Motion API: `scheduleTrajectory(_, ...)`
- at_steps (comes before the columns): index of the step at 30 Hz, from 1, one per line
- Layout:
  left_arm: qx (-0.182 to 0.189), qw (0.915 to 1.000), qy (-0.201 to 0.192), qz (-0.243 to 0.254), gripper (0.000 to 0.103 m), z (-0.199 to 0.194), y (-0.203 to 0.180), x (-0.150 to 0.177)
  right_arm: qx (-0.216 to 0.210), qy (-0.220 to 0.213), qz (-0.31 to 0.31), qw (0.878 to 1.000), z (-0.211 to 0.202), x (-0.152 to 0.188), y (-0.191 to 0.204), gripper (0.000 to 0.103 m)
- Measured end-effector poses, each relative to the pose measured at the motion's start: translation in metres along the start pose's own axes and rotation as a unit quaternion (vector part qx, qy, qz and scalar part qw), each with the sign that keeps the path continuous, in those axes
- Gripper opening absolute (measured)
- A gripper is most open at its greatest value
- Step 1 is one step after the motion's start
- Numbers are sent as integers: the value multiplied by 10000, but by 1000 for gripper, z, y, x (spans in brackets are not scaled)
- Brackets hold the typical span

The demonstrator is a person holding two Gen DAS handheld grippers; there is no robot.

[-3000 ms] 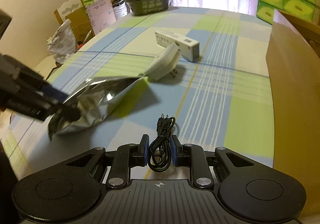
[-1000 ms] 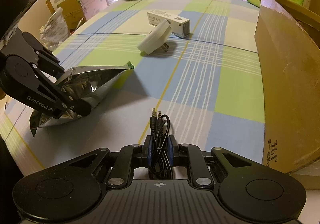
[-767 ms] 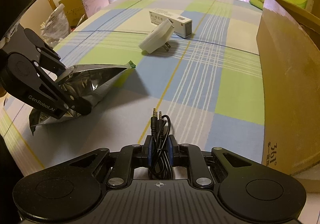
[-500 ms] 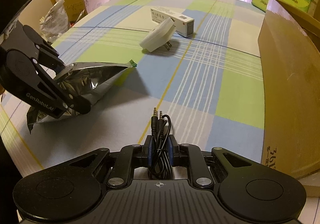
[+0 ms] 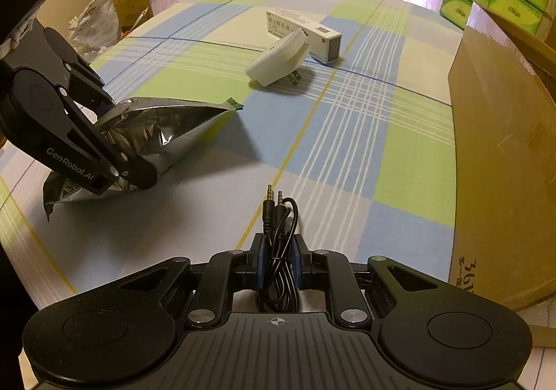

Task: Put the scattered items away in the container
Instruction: 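Lift the foil bag with the left tool while the right lifts the cable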

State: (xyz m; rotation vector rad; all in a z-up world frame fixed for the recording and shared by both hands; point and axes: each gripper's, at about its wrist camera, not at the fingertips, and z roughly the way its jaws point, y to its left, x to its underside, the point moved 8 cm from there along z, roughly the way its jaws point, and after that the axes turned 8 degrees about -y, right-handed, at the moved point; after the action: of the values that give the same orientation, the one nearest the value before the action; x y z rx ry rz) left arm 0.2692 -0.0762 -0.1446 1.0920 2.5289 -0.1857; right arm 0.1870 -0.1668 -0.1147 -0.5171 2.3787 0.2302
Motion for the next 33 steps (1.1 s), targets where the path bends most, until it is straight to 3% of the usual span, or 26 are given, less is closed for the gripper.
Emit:
scheduleTrajectory(10,-94,9999,-103,-56,35,-4,-3,2,-26,-9,278,9996,-11,7,-1,18)
scheduleTrajectory(23,-12,9993,-269,-262,34,-25,-14,9,8,-249,377,9990,-38,3,-1,18)
scheduleTrajectory(33,-74,9992,-372,-108,34,-52,-22,2,48,-543,467,9974,-63,-6,4,18)
